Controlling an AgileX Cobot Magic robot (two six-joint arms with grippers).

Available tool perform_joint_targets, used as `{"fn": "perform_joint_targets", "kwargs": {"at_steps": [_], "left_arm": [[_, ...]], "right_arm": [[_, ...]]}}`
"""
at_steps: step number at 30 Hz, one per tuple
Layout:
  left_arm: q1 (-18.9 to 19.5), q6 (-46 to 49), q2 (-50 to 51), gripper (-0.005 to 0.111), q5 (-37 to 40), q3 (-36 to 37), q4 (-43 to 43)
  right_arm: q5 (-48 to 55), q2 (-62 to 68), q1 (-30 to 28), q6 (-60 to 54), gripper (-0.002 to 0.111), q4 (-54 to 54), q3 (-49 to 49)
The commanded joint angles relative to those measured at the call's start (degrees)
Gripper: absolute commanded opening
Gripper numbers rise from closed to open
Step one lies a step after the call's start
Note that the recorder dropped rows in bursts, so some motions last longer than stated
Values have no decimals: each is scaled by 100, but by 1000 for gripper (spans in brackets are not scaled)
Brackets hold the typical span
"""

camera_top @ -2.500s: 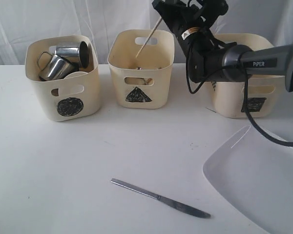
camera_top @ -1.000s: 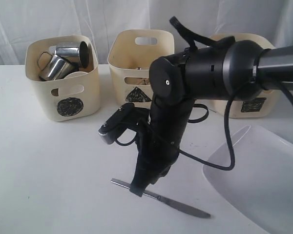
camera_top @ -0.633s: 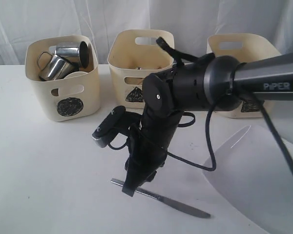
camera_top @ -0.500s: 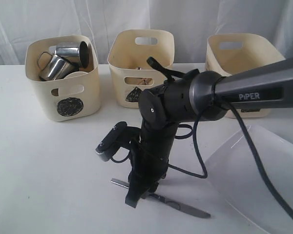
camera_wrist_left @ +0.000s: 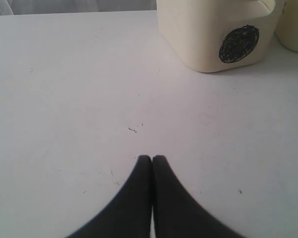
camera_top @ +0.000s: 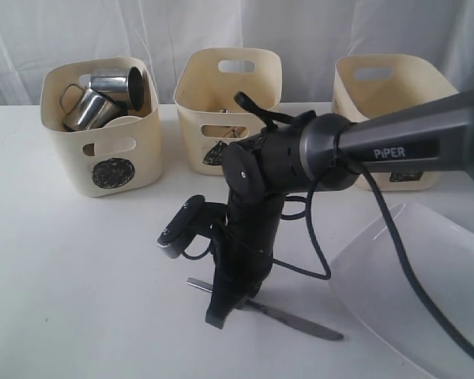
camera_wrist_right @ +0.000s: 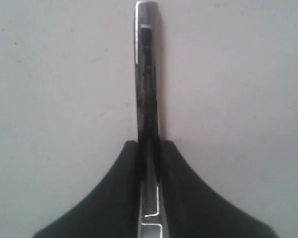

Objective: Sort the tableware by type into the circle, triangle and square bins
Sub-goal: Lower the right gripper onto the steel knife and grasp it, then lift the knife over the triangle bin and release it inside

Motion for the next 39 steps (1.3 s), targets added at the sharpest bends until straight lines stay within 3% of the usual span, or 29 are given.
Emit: {"fn": "perform_joint_targets", "kwargs": {"at_steps": [1, 10, 22, 25, 32, 39], "left_arm": [[-32, -25, -22, 0, -27, 20, 0], [-32, -25, -22, 0, -27, 20, 0], [-32, -25, -22, 0, -27, 20, 0], [-32, -25, -22, 0, -27, 20, 0], [-32, -25, -22, 0, -27, 20, 0], [-32, -25, -22, 0, -27, 20, 0]], "right_arm": [[530, 600, 20, -11, 0, 139, 202], [1059, -36, 31, -165, 0, 103, -131], [-665, -1349, -79, 43, 0, 363, -824], [-822, -1359, -222, 3, 0, 855, -824], [-2905, -1424, -1328, -12, 0, 3409, -813], [-4064, -1414, -2123, -12, 0, 4709, -813]]}}
